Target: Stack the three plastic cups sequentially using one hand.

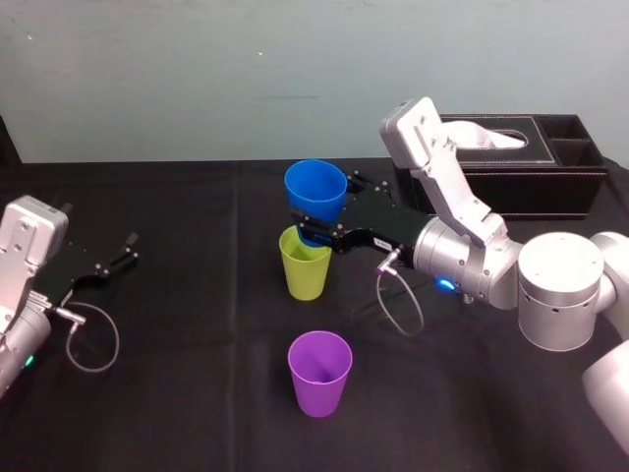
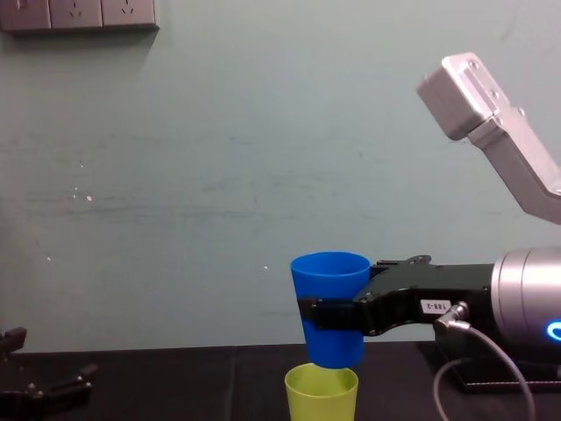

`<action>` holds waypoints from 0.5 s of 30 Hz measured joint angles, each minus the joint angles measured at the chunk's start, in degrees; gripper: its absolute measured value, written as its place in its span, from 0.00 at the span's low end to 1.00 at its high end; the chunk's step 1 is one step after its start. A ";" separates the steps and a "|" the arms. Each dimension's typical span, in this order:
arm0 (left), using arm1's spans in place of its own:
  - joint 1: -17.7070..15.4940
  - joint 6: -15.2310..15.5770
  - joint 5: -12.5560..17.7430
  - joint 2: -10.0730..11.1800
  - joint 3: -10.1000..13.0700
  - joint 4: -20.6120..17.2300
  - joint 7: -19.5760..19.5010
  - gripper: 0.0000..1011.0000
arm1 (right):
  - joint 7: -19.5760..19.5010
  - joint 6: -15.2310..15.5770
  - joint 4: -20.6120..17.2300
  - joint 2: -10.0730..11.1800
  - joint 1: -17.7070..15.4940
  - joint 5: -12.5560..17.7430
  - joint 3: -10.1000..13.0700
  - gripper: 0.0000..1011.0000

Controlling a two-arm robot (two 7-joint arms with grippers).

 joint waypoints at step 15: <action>0.00 0.00 0.00 0.00 0.00 0.00 0.00 1.00 | 0.44 -0.93 3.01 -1.05 1.17 0.03 -0.81 0.72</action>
